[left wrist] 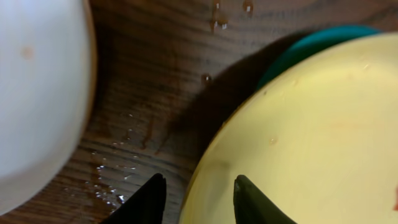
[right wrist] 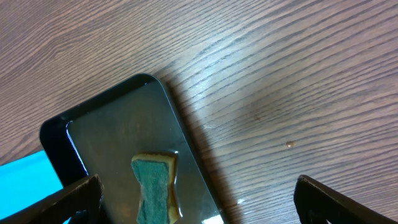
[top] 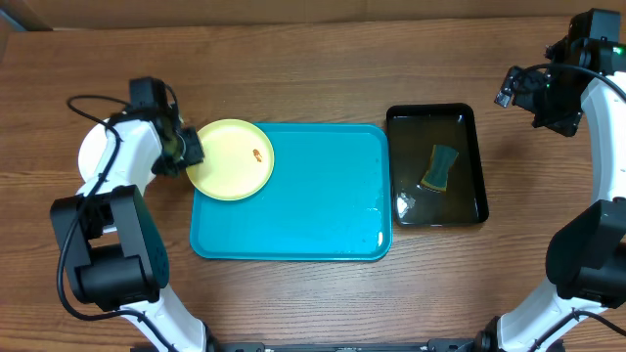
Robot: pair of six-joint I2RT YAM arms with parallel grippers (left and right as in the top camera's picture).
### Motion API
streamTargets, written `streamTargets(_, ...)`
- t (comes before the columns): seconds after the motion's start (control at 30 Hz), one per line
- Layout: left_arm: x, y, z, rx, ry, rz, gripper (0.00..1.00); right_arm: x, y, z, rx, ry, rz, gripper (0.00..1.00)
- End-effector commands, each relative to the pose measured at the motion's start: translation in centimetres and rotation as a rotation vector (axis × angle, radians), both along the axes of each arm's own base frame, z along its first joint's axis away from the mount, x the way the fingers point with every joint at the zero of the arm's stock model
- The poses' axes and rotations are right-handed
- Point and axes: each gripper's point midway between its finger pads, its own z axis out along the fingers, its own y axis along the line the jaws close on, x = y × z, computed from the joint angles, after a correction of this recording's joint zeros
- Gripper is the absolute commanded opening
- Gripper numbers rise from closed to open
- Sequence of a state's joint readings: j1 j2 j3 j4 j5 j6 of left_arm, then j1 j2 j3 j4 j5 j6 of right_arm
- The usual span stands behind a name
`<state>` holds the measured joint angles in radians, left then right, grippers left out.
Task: Clean dirty plates on tray and stack at the side
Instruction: 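Move the left gripper to the yellow plate rim on the teal tray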
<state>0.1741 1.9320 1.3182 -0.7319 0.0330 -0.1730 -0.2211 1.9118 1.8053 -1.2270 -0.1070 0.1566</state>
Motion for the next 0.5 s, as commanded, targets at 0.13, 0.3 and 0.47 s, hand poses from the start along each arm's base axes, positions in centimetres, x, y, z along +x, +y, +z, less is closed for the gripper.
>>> streamTargets(0.13, -0.8, -2.1, 0.1, -0.082, 0.007, -0.037, 0.09, 0.3, -0.2, 0.7, -0.005, -0.022, -0.007, 1.0)
streamTargets(0.3, -2.7, -6.3, 0.7, -0.322, 0.068, -0.071, 0.12, 0.3, -0.2, 0.7, -0.005, -0.022, -0.007, 1.0)
streamTargets(0.47, -5.1, -9.9, 1.3, -0.457, 0.169, -0.086, 0.14, 0.3, -0.2, 0.7, -0.005, -0.022, -0.007, 1.0)
